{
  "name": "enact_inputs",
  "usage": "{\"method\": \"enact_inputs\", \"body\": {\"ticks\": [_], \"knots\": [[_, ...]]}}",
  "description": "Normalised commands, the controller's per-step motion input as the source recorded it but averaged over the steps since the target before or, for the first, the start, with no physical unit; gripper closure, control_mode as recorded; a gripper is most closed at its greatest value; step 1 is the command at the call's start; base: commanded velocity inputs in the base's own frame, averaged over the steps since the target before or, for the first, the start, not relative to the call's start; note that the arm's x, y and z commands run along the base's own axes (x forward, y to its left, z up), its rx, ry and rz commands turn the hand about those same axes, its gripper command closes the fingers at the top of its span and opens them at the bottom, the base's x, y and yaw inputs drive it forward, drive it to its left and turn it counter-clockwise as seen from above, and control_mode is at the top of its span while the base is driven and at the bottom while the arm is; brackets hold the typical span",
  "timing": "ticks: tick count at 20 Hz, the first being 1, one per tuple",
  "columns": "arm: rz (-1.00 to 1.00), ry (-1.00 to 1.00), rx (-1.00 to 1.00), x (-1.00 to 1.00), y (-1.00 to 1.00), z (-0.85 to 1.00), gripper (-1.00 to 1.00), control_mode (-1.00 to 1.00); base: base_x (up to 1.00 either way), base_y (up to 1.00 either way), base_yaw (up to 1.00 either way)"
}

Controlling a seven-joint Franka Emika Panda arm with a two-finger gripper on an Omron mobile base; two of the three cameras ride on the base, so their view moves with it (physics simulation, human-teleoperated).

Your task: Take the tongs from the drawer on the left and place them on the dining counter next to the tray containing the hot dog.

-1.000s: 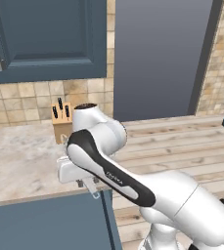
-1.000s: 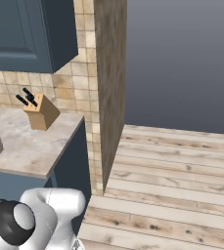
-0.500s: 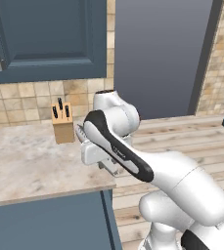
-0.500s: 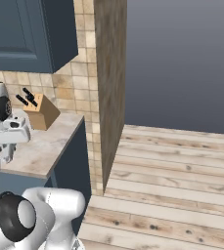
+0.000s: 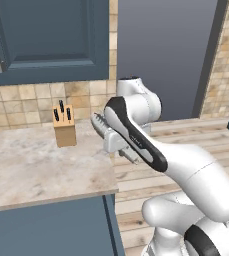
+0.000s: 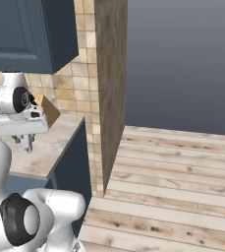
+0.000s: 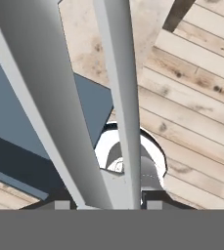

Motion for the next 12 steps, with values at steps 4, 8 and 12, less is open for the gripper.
{"method": "enact_inputs", "body": {"ticks": [4, 8, 12], "knots": [[0.0, -0.14, 0.06, 0.03, -0.6, 0.43, 1.0, -1.0, 0.0, 0.0, 0.0], [0.0, -0.15, 0.12, 0.09, -0.59, 0.23, 1.0, -1.0, 0.0, 0.0, 0.0], [0.0, -0.11, 0.13, 0.19, -0.6, 0.07, 1.0, -1.0, 0.0, 0.0, 0.0]]}}
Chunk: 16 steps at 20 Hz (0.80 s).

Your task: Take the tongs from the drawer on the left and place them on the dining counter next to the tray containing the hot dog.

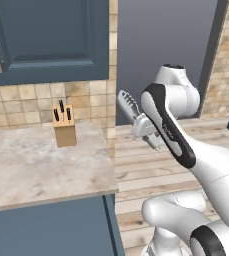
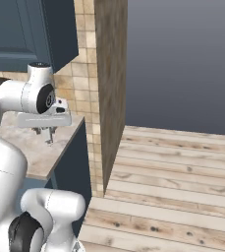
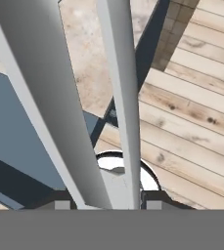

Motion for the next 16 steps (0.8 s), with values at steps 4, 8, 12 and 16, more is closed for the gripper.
{"method": "enact_inputs", "body": {"ticks": [4, 8, 12, 16], "knots": [[-0.07, -0.04, 0.11, 0.27, -0.59, 0.0, 1.0, -1.0, 0.0, 0.0, 0.0], [-0.05, -0.01, 0.02, 0.15, -0.37, 0.0, 1.0, -1.0, 0.0, 0.0, 0.0], [-0.05, -0.02, 0.0, 0.01, -0.14, 0.0, 1.0, -1.0, 0.0, 0.0, 0.0], [-0.03, 0.0, 0.0, 0.0, -0.02, 0.0, 1.0, -1.0, 0.0, 0.0, 0.0]]}}
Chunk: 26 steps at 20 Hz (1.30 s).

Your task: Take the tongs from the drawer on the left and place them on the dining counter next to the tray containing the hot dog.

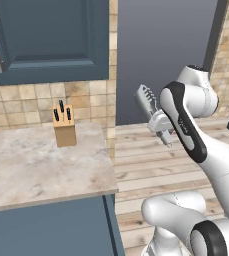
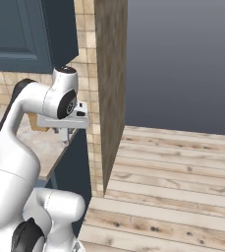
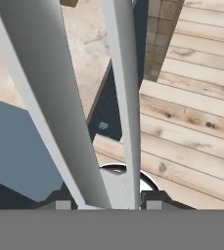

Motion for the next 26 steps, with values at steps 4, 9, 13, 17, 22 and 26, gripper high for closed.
{"method": "enact_inputs", "body": {"ticks": [4, 9, 13, 17, 22, 26], "knots": [[0.0, 0.0, 0.0, 0.0, 0.0, 0.0, 1.0, -1.0, 0.0, 0.0, 0.0], [0.0, 0.0, 0.0, -0.02, 0.0, 0.0, 1.0, -1.0, 0.0, 0.0, 0.0], [-0.02, 0.0, 0.0, -0.03, 0.0, 0.0, 1.0, 1.0, -0.09, -0.03, -0.04], [0.0, 0.0, 0.0, 0.0, 0.0, 0.0, 1.0, 1.0, -0.18, -0.16, -0.11], [0.0, 0.0, 0.0, 0.0, 0.0, 0.0, 1.0, 1.0, -0.07, -0.15, -0.1], [0.0, 0.0, 0.0, 0.0, 0.0, 0.0, 1.0, 1.0, -0.07, -0.2, -0.1]]}}
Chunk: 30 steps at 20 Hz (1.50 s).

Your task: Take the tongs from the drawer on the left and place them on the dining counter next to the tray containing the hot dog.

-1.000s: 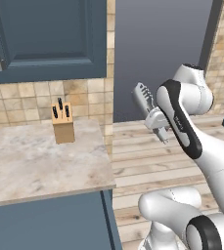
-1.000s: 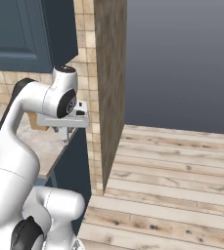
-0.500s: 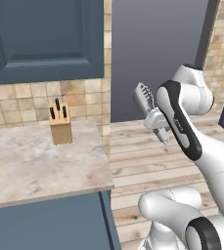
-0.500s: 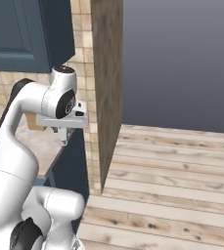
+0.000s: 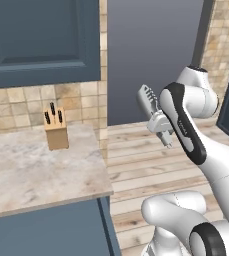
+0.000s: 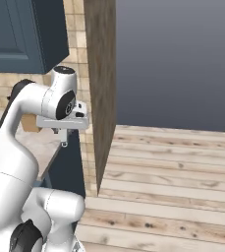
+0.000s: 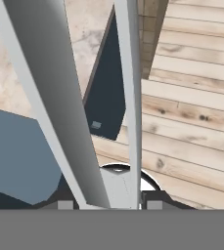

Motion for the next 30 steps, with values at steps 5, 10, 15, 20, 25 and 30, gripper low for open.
{"method": "enact_inputs", "body": {"ticks": [5, 10, 15, 20, 25, 30], "knots": [[0.0, 0.0, 0.0, 0.0, 0.0, 0.0, 1.0, 1.0, -0.12, -0.31, -0.08], [0.0, 0.0, 0.0, 0.0, 0.0, 0.0, 1.0, 1.0, -0.5, -0.41, 0.0], [0.0, 0.0, 0.0, 0.0, 0.0, 0.0, 1.0, 1.0, -0.48, -0.29, 0.0], [0.0, 0.0, 0.0, 0.0, 0.0, 0.0, 1.0, 1.0, -0.5, -0.38, 0.0], [0.0, 0.0, 0.0, 0.0, 0.0, 0.0, 1.0, 1.0, -0.49, -0.44, 0.0], [0.0, 0.0, 0.0, 0.0, 0.0, 0.0, 1.0, 1.0, -0.35, -0.15, 0.01]]}}
